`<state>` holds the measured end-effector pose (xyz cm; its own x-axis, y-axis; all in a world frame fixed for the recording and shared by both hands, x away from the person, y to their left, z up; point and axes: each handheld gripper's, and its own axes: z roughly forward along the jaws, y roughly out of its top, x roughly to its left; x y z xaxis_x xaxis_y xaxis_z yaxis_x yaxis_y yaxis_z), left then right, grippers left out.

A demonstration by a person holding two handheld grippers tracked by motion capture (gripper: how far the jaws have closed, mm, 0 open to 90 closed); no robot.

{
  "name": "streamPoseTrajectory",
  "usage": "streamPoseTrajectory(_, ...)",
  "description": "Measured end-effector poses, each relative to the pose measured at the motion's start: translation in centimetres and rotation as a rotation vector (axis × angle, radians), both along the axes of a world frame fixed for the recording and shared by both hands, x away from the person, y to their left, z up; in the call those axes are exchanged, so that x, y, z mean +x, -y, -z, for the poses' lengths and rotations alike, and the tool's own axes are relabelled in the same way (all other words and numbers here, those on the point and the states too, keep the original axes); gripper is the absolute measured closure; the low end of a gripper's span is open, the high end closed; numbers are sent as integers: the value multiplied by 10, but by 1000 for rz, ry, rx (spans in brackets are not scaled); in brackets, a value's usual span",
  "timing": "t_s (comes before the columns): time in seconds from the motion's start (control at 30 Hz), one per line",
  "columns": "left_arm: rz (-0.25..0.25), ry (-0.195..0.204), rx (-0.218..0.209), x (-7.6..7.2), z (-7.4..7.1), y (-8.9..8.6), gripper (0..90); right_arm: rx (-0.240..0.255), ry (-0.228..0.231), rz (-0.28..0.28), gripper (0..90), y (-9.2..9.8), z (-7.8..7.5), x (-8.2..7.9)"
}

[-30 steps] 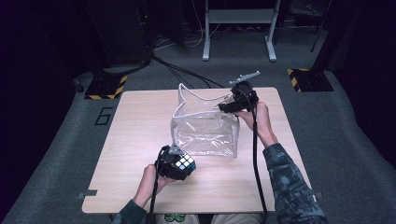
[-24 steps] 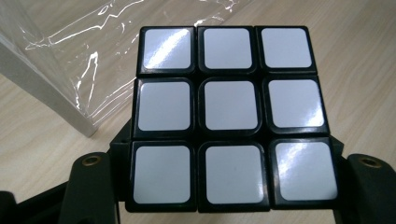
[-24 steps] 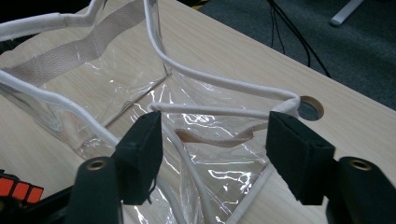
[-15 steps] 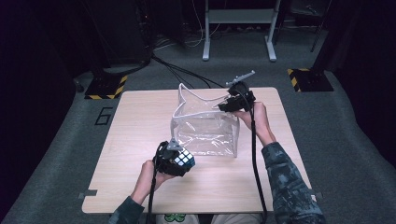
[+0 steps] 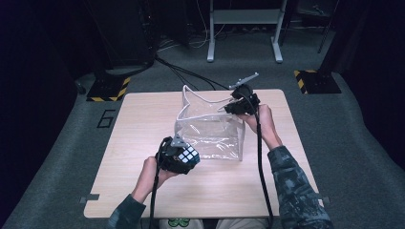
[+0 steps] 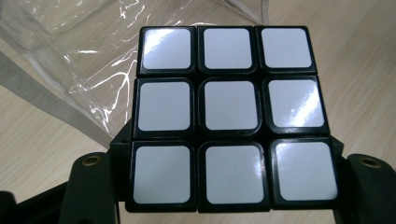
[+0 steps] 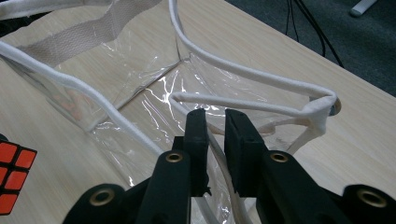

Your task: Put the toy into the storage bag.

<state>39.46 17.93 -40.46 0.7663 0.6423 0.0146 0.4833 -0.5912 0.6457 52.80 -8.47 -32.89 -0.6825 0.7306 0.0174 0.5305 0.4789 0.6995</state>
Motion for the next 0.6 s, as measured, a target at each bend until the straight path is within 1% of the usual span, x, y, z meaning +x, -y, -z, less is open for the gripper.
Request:
streamPoseTrajectory(0.07,1,0,4,1,-2,0,340,-1,-3,6,812,1,-1,-1)
streamPoseTrajectory(0.3,-5,13,0,4,-12,-3,339,11,-5,24,852,4,-2,-4)
streamPoseTrajectory(0.33,-4,16,1,4,-13,-3,340,16,-9,34,855,4,-2,-5)
streamPoseTrajectory(0.4,-5,19,-2,5,-16,-4,339,15,-1,34,861,6,-2,-5)
streamPoseTrajectory(0.6,-5,26,-5,8,-25,-5,340,25,3,58,873,9,-2,-8)
